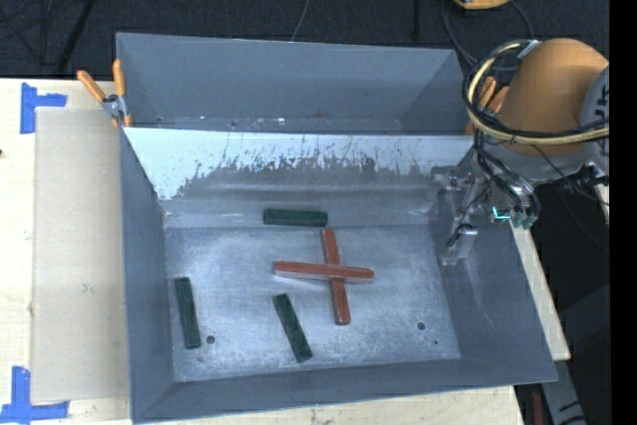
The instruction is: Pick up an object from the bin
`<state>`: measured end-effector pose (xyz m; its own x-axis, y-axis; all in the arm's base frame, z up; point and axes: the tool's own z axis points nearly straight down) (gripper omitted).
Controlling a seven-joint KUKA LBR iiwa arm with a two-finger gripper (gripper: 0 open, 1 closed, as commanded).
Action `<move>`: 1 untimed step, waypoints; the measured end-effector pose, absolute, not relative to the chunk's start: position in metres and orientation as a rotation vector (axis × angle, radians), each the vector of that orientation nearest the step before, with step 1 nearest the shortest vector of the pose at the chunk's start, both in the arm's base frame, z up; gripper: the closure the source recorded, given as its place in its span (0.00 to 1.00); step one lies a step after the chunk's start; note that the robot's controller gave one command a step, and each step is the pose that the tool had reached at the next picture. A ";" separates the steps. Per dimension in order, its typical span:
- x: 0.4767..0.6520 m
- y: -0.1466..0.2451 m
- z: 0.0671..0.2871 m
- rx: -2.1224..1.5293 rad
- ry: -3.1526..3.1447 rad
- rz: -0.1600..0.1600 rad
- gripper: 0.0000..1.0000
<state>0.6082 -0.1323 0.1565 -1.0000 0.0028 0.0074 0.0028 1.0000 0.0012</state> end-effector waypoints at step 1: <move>0.589 -0.072 0.095 0.563 -3.087 -0.007 0.00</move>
Offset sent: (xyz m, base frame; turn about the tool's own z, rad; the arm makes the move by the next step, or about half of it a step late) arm -0.0185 0.0570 -0.0584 -0.3626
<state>0.5886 -0.0725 0.0953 -0.9357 -0.3529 0.0033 -0.3528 0.9357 0.0049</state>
